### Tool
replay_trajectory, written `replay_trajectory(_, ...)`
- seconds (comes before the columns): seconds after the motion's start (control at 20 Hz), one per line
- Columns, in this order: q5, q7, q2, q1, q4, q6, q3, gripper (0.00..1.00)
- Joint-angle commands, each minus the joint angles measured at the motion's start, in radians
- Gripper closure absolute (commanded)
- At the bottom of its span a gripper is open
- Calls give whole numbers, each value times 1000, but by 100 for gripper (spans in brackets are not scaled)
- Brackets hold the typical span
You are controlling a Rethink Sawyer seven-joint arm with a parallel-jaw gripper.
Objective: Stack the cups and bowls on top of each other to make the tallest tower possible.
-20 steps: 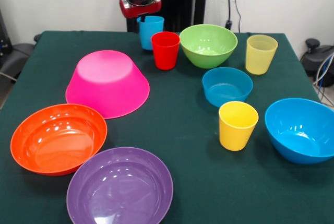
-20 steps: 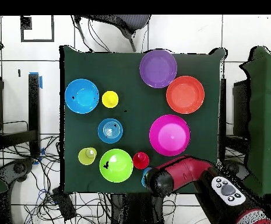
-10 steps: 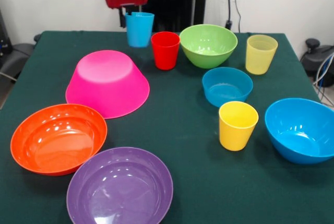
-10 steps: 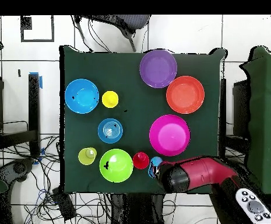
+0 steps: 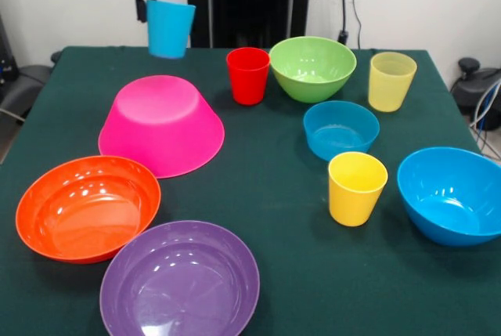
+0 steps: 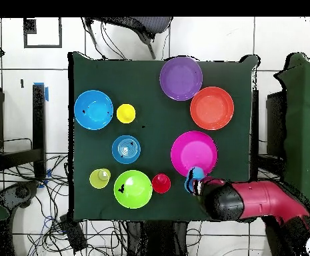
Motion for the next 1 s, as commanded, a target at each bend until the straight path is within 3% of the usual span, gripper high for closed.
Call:
replay_trajectory(0.05,23,-368,6,-22,-53,202,129,100)
replay_trajectory(0.25,19,-362,64,-29,-127,247,154,100)
replay_trajectory(0.55,48,-424,112,-35,-239,429,194,100)
replay_trajectory(1.0,17,-441,165,-61,-272,444,221,100)
